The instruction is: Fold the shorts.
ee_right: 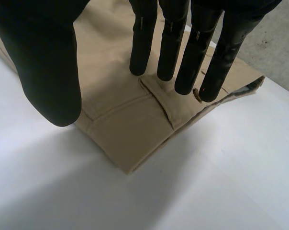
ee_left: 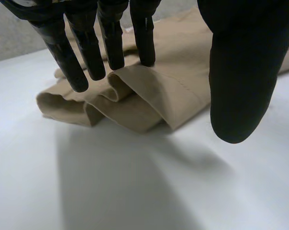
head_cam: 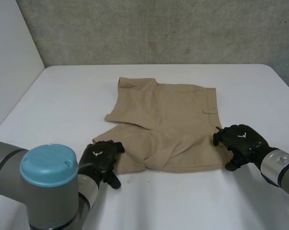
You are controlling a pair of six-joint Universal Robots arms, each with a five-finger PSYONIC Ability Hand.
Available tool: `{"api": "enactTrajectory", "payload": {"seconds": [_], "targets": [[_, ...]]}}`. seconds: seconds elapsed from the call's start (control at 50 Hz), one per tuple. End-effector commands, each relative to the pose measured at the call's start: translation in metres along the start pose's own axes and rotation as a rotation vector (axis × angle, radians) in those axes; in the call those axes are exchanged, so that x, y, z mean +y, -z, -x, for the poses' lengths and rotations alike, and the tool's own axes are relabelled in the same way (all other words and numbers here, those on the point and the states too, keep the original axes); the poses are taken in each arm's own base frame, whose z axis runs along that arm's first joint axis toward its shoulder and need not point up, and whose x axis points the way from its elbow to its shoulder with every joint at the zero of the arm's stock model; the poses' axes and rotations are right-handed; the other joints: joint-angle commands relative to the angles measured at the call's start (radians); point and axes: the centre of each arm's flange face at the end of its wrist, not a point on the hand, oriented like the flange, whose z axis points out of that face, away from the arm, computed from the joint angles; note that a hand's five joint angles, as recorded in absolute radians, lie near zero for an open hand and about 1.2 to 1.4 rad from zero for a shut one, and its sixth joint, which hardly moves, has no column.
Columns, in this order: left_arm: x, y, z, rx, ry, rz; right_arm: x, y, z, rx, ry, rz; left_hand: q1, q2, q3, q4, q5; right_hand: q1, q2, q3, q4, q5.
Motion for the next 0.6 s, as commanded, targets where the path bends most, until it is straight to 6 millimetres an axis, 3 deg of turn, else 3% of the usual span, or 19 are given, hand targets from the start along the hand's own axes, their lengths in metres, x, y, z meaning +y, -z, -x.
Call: {"api": "enactTrajectory", "payload": {"seconds": [0.02, 0.14, 0.18, 0.24, 0.28, 0.42, 0.6], "targets": [[-0.002, -0.011, 0.005, -0.018, 0.008, -0.014, 0.008, -0.007, 0.000, 0.006, 0.036, 0.009, 0.066, 0.060, 0.061, 0.058, 0.055, 0.185, 0.107, 0.114, 0.109, 0.105], [-0.002, -0.017, 0.009, -0.032, 0.015, -0.014, 0.010, -0.011, -0.003, 0.027, 0.070, 0.011, 0.069, 0.063, 0.064, 0.061, 0.058, 0.270, 0.192, 0.199, 0.194, 0.190], [-0.003, -0.019, 0.012, -0.040, 0.019, -0.016, 0.011, -0.013, -0.004, 0.037, 0.078, 0.007, 0.069, 0.063, 0.064, 0.061, 0.058, 0.503, 0.425, 0.432, 0.428, 0.424], [-0.004, -0.020, 0.013, -0.043, 0.021, -0.018, 0.011, -0.015, -0.006, 0.044, 0.082, 0.004, 0.071, 0.066, 0.067, 0.064, 0.061, 0.598, 0.521, 0.528, 0.523, 0.519], [-0.004, -0.020, 0.013, -0.043, 0.021, -0.021, 0.011, -0.015, -0.006, 0.049, 0.082, 0.005, 0.080, 0.075, 0.075, 0.073, 0.070, 0.878, 0.801, 0.808, 0.803, 0.799], [-0.007, -0.024, 0.013, -0.042, 0.028, -0.056, 0.008, -0.015, -0.011, 0.066, 0.077, -0.003, 0.200, 0.195, 0.195, 0.193, 0.190, 0.880, 0.802, 0.809, 0.804, 0.800], [-0.007, -0.026, 0.015, -0.045, 0.021, -0.066, 0.010, -0.014, -0.007, 0.057, 0.064, 0.013, 0.614, 0.609, 0.609, 0.607, 0.604, 0.880, 0.802, 0.809, 0.804, 0.800]]}}
